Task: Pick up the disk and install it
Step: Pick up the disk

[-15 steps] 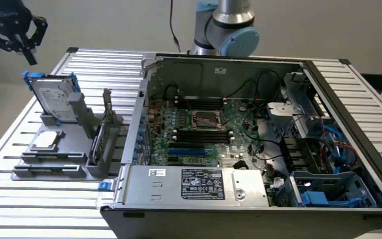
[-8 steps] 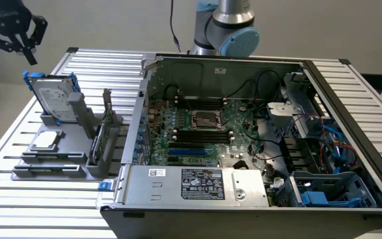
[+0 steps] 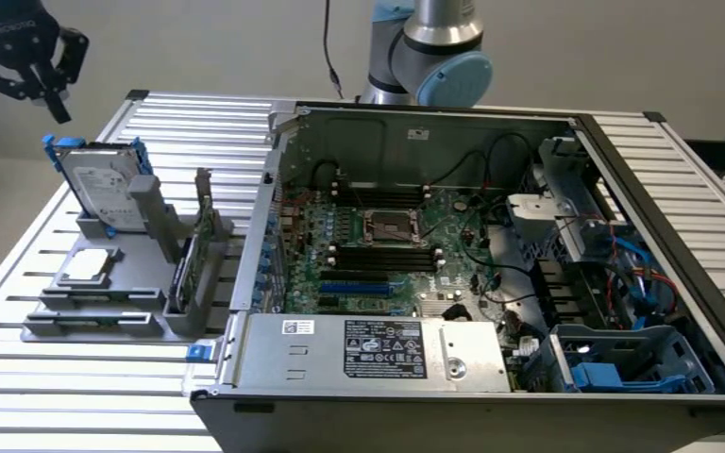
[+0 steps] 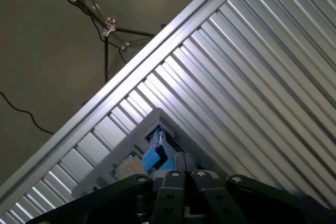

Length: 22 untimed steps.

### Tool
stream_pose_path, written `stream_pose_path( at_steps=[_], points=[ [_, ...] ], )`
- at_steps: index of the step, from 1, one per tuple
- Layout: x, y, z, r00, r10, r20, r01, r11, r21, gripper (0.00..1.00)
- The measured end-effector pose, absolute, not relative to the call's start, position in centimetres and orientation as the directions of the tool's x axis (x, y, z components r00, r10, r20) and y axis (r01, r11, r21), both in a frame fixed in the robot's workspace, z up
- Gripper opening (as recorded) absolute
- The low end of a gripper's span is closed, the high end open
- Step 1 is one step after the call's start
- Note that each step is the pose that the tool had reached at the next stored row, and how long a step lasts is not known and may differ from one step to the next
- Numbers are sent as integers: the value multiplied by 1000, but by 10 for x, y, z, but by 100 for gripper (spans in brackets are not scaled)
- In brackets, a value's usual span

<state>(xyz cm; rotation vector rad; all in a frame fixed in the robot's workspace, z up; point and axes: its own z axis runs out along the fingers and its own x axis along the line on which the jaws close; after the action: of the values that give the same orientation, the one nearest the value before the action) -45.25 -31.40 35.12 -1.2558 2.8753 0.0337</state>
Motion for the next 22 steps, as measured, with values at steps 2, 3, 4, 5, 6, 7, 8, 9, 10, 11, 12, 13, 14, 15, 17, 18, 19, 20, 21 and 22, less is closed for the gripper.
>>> stream_pose_path(
  at_steps=[2, 3, 4, 5, 6, 7, 8, 9, 10, 11, 12, 13, 14, 15, 17, 18, 19, 20, 21, 22],
  points=[
    [-452, -314, 351, -653, -757, -12, -758, 653, 18, 11],
    [-452, -314, 351, -639, -769, -12, -769, 639, 18, 11],
    [-452, -314, 351, -625, -780, -12, -781, 625, 18, 11],
    [-452, -314, 351, -610, -792, -12, -792, 610, 18, 11],
    [-452, -314, 351, -596, -803, -12, -803, 596, 18, 11],
    [-452, -314, 351, -581, -814, -12, -814, 581, 18, 11],
    [-452, -314, 351, -567, -824, -12, -824, 566, 18, 11],
    [-452, -314, 351, -552, -834, -12, -834, 551, 18, 11],
    [-452, -314, 351, -536, -844, -12, -844, 535, 18, 11],
    [-452, -314, 351, -520, -854, -12, -854, 520, 18, 11],
    [-452, -314, 351, -505, -863, -12, -863, 505, 18, 11],
    [-452, -314, 351, -489, -872, -12, -872, 489, 18, 11],
    [-452, -314, 351, -474, -881, -12, -881, 473, 18, 11],
    [-452, -314, 351, -458, -889, -12, -889, 457, 18, 11],
    [-452, -314, 351, -424, -905, -12, -905, 424, 18, 11],
    [-452, -314, 352, -408, -913, -12, -913, 408, 18, 11],
    [-452, -314, 352, -391, -920, -12, -920, 391, 18, 11],
    [-452, -314, 352, -375, -927, -12, -927, 375, 18, 11],
    [-452, -314, 352, -358, -934, -12, -934, 358, 18, 11],
    [-452, -314, 352, -341, -940, -12, -940, 341, 18, 11]
  ],
)
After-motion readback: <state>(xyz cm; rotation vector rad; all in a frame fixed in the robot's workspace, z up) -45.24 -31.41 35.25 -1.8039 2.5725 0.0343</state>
